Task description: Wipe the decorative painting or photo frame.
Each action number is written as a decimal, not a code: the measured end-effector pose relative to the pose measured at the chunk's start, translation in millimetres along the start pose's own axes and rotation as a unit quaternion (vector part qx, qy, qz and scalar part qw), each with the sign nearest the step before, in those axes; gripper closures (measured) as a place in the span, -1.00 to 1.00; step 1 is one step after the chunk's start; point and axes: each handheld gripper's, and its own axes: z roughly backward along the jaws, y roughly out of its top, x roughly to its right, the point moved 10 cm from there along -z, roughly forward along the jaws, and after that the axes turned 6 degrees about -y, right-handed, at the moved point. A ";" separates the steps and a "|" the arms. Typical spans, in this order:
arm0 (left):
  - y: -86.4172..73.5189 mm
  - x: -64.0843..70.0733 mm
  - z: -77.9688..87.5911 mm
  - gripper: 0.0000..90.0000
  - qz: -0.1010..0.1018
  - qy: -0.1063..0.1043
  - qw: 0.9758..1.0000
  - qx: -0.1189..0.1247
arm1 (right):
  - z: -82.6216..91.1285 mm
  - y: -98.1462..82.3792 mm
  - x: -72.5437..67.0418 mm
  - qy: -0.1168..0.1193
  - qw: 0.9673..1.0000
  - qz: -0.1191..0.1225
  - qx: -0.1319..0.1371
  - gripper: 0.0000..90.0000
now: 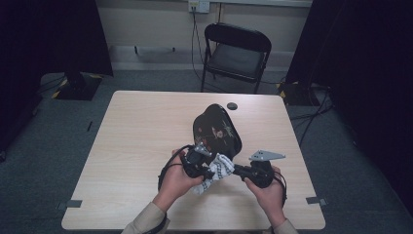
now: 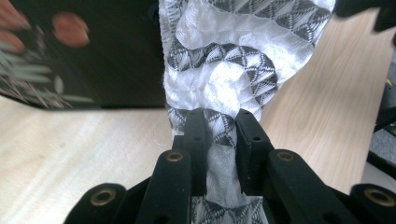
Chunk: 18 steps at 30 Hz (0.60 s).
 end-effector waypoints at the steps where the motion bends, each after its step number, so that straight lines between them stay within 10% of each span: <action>1: -2.8 -0.5 -2.8 0.71 0.001 -0.001 1.000 -0.002 | 0.0 0.0 -0.1 0.000 1.000 0.000 0.000 0.88; 18: -36.2 -6.6 -27.7 0.72 0.026 -0.012 0.999 -0.026 | 0.8 2.4 2.7 -0.006 1.000 0.001 0.005 0.87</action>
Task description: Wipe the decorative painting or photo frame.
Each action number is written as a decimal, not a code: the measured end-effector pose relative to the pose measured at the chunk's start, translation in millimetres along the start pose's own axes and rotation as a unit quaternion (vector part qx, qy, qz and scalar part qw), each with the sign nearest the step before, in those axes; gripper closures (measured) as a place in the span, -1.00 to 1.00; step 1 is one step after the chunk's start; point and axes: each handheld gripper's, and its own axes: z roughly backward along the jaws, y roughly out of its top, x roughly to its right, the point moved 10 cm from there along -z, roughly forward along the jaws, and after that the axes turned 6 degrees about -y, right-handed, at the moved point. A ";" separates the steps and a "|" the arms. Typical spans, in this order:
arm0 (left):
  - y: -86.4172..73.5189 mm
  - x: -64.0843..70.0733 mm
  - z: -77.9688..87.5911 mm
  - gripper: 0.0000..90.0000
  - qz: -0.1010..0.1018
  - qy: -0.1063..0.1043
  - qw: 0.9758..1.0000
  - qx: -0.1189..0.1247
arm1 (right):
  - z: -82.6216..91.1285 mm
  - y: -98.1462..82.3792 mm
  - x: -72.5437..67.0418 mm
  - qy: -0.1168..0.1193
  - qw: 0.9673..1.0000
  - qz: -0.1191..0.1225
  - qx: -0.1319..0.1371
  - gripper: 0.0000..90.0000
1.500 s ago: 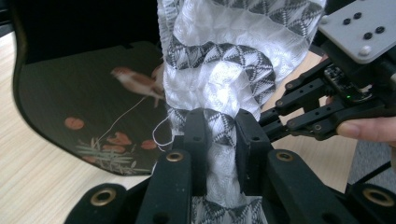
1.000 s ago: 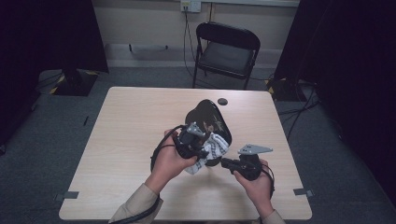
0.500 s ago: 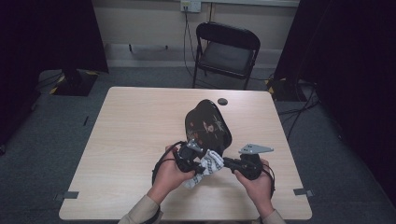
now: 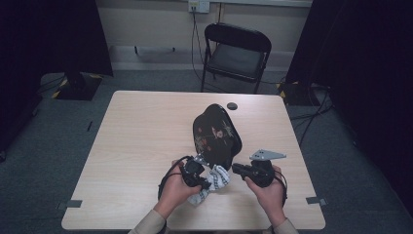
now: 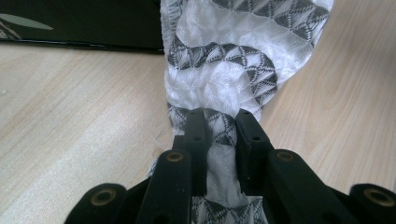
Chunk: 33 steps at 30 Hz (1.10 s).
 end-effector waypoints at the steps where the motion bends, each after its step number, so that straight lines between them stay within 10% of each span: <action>1: 0.3 0.0 1.2 0.72 0.001 0.000 1.000 0.001 | -0.2 -0.5 0.2 0.000 1.000 -0.001 -0.001 0.87; 14: 56.1 14.3 76.6 0.71 -0.038 0.020 0.997 0.066 | -3.4 -2.3 2.1 -0.007 1.000 0.000 -0.004 0.87; 20: 117.1 33.3 120.8 0.71 -0.071 0.031 0.990 0.117 | -4.7 -2.8 2.5 -0.008 1.000 0.000 -0.005 0.87; 26: 141.2 40.4 124.7 0.71 -0.082 0.033 0.989 0.122 | -4.6 -2.2 3.0 -0.008 1.000 0.000 -0.004 0.86; 33: 127.1 45.9 104.8 0.71 -0.083 0.016 0.990 0.112 | -3.3 -0.9 2.5 -0.007 1.000 -0.001 -0.002 0.86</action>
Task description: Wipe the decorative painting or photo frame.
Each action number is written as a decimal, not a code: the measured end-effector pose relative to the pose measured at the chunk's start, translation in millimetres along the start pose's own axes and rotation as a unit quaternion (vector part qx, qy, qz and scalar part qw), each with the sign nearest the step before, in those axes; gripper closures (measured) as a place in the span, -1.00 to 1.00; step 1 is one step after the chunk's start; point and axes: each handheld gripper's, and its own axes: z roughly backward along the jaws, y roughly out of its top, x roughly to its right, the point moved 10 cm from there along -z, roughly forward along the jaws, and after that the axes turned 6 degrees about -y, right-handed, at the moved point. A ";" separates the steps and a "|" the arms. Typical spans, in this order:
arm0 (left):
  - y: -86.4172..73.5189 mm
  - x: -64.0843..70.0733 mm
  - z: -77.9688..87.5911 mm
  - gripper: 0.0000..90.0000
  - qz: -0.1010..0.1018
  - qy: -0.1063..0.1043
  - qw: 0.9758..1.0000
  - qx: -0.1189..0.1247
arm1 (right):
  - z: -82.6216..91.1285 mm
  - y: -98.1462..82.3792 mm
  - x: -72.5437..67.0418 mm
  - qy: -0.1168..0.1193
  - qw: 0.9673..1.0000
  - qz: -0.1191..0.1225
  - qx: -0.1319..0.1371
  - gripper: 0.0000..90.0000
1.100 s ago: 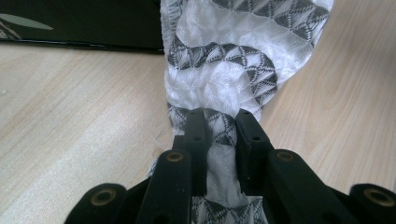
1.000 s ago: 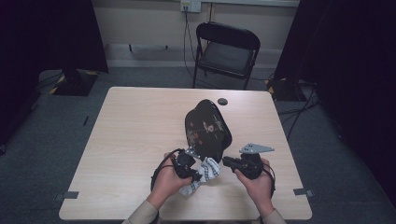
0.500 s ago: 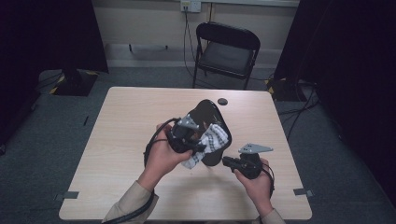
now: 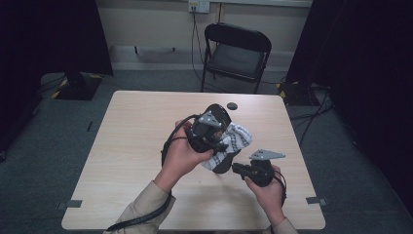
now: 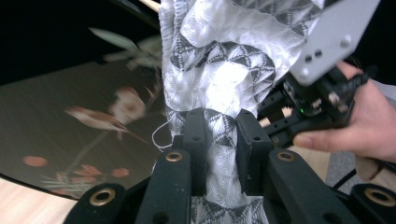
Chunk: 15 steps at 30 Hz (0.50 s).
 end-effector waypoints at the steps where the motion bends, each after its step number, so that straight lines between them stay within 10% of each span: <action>1: -4.4 1.0 -2.7 0.70 0.000 -0.002 1.000 -0.003 | -0.1 0.0 0.0 0.000 1.000 0.000 0.000 0.86; 15: -73.8 -6.1 -38.9 0.70 0.041 -0.022 0.997 -0.054 | -0.7 -0.6 0.4 -0.001 1.000 0.001 -0.001 0.85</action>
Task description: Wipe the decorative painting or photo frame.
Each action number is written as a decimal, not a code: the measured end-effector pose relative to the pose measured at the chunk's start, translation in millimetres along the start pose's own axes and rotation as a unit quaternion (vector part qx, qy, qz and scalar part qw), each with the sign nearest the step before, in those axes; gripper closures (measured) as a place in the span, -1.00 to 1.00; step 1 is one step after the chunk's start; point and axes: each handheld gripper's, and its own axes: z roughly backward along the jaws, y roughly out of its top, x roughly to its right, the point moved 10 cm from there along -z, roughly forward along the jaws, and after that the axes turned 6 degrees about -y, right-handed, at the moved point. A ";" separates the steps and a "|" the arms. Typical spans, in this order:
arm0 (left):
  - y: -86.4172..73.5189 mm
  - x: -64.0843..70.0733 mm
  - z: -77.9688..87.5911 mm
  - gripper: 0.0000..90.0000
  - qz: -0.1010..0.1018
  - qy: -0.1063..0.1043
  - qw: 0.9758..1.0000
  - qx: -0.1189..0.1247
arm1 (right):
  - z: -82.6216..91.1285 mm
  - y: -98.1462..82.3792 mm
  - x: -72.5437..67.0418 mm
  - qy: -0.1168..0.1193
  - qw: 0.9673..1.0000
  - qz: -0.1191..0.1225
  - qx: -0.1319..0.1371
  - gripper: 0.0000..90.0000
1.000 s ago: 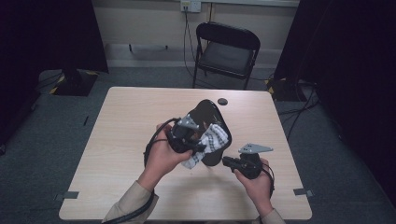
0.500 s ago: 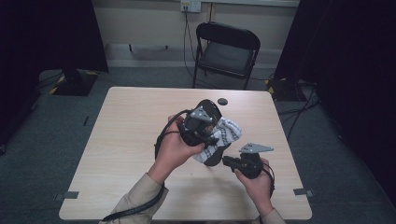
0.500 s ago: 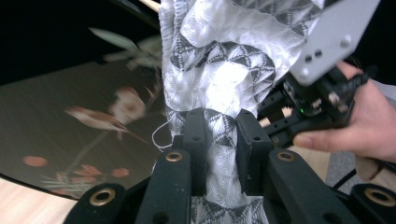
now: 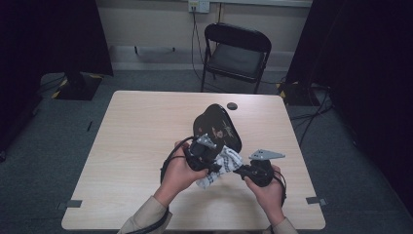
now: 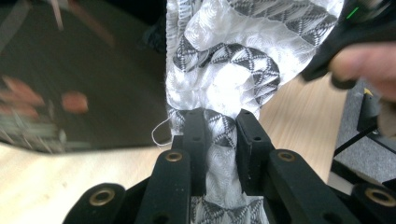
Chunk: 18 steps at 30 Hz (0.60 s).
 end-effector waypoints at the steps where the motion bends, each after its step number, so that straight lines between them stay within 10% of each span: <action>1: -5.1 -2.0 -3.1 0.70 0.002 0.000 1.000 -0.005 | -0.1 -0.1 0.0 0.000 1.000 -0.001 0.000 0.85; 18: -71.7 -21.0 -38.6 0.71 0.048 0.000 0.997 -0.064 | -0.3 -0.5 3.1 -0.011 1.000 0.003 0.000 0.67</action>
